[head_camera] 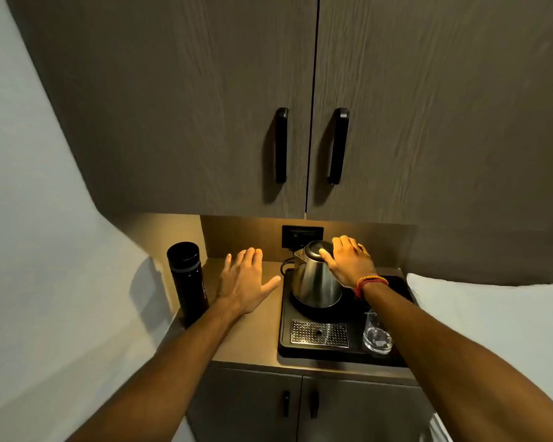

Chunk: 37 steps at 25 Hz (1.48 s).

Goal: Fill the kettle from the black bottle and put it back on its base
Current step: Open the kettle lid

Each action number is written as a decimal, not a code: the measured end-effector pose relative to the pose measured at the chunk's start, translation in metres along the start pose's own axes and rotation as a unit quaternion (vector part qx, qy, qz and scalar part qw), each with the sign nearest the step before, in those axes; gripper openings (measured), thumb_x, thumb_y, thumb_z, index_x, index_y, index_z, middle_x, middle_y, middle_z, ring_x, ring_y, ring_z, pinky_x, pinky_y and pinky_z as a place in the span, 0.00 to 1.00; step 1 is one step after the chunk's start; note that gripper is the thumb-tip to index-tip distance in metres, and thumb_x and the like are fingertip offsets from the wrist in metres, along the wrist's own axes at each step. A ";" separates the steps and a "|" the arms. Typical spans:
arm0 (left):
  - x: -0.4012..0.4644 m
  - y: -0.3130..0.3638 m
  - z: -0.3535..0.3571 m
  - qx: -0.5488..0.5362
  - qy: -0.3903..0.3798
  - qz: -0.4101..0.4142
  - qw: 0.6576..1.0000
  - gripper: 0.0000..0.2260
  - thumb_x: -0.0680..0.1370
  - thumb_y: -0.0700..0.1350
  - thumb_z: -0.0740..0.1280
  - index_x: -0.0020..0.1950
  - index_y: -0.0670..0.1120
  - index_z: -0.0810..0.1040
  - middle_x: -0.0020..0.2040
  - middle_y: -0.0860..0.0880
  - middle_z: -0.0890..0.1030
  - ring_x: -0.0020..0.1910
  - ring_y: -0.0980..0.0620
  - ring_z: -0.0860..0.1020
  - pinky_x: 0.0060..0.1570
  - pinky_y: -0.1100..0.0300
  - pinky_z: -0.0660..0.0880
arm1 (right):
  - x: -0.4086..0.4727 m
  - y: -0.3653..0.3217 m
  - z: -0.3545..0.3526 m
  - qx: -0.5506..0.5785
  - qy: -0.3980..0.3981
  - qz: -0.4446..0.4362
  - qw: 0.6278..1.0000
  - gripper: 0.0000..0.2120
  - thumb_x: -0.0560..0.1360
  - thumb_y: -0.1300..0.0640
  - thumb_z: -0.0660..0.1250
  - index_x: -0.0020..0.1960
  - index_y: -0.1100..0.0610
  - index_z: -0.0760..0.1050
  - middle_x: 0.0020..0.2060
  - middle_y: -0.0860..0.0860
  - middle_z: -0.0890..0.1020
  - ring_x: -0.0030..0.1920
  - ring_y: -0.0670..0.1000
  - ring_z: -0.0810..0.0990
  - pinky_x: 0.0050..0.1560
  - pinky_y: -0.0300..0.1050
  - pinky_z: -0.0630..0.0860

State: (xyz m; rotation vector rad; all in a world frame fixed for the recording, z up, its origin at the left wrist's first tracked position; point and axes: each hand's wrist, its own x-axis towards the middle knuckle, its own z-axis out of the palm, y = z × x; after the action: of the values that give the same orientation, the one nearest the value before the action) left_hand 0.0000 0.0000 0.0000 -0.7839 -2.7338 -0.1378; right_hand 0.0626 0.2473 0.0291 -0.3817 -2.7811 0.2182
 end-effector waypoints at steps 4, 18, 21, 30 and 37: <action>0.035 0.003 0.023 -0.011 0.004 -0.038 0.999 0.42 0.73 0.74 0.44 0.76 0.46 0.63 0.75 0.45 0.69 0.74 0.46 0.66 0.72 0.42 0.59 | 0.060 0.013 0.024 -0.004 -0.091 0.057 0.994 0.26 0.78 0.41 0.54 0.63 0.60 0.73 0.63 0.58 0.77 0.66 0.59 0.73 0.72 0.60 0.64; 0.079 0.014 0.055 -0.024 -0.032 -0.024 0.999 0.38 0.77 0.70 0.51 0.77 0.44 0.60 0.76 0.44 0.66 0.75 0.46 0.63 0.74 0.41 0.54 | 0.088 0.026 0.055 0.013 -0.057 0.018 0.998 0.19 0.77 0.48 0.58 0.47 0.60 0.80 0.47 0.58 0.84 0.49 0.58 0.80 0.58 0.54 0.74; 0.083 0.012 0.061 -0.027 -0.045 -0.030 0.998 0.40 0.76 0.71 0.50 0.78 0.45 0.58 0.78 0.44 0.63 0.77 0.46 0.60 0.75 0.41 0.52 | 0.088 0.025 0.053 0.009 -0.057 0.019 0.998 0.17 0.77 0.50 0.58 0.48 0.61 0.80 0.47 0.59 0.84 0.50 0.60 0.81 0.58 0.54 0.74; 0.085 0.000 0.059 -0.019 -0.030 -0.034 0.999 0.42 0.75 0.73 0.48 0.78 0.44 0.59 0.77 0.43 0.65 0.76 0.45 0.61 0.74 0.40 0.53 | 0.094 0.051 0.046 0.236 -0.097 0.060 0.965 0.11 0.79 0.59 0.58 0.55 0.63 0.75 0.57 0.62 0.80 0.58 0.64 0.78 0.54 0.53 0.75; 0.085 -0.010 0.049 -0.001 -0.028 -0.045 0.999 0.39 0.77 0.70 0.53 0.77 0.44 0.59 0.76 0.42 0.65 0.76 0.44 0.62 0.74 0.40 0.53 | 0.085 0.101 0.072 0.300 -0.158 0.169 0.925 0.17 0.83 0.57 0.49 0.54 0.65 0.73 0.67 0.68 0.71 0.69 0.65 0.69 0.69 0.58 0.64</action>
State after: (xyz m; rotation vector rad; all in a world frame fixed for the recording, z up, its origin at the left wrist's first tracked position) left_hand -0.0867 0.0429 -0.0213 -0.6742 -2.8230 -0.1410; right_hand -0.0157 0.3602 -0.0320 -0.7058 -2.7295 1.2748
